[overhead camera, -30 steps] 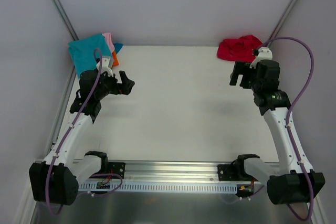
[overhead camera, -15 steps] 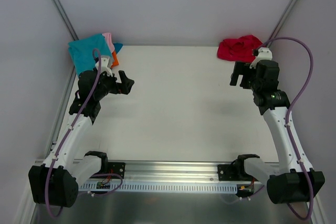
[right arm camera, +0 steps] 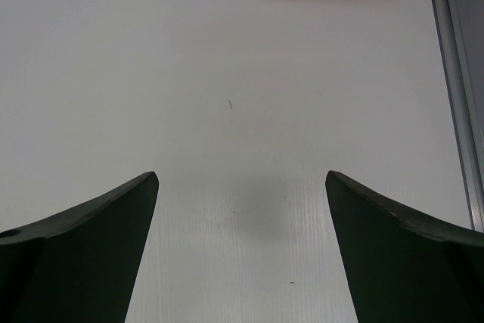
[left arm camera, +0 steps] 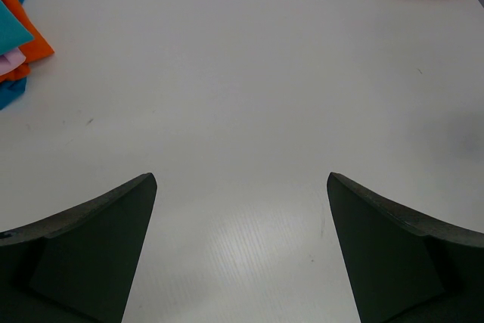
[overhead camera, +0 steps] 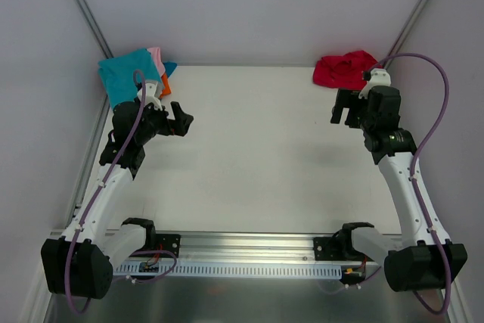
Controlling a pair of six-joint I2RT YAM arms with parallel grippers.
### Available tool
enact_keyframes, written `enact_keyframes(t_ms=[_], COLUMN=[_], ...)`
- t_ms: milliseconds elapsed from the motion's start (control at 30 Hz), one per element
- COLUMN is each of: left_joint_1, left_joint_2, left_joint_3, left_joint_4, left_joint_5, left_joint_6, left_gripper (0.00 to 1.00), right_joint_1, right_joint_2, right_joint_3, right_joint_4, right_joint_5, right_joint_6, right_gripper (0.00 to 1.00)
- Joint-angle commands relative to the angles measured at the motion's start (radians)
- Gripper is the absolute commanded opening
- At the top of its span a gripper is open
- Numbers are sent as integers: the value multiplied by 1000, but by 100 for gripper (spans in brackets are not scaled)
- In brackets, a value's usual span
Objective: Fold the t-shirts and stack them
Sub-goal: Put the neatly folded tshirt into the corner of the board with the left arm
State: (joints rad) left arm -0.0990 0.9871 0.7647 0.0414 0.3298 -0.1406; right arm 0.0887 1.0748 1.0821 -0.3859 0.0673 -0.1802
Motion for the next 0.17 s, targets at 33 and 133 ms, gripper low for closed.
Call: enact_keyframes(t_ms=[33, 133], left_joint_1=[-5, -5], left_joint_2=[-18, -19], left_joint_3=[15, 15], left_joint_4=[43, 43], left_joint_5=[-12, -12], left_joint_6=[18, 16], left_gripper=[99, 99], right_joint_1=[5, 6], right_joint_2=[7, 16], right_joint_3=[6, 12], right_joint_4=[30, 28], right_joint_5=[11, 5], right_joint_6=[-8, -10], right_gripper=[100, 100])
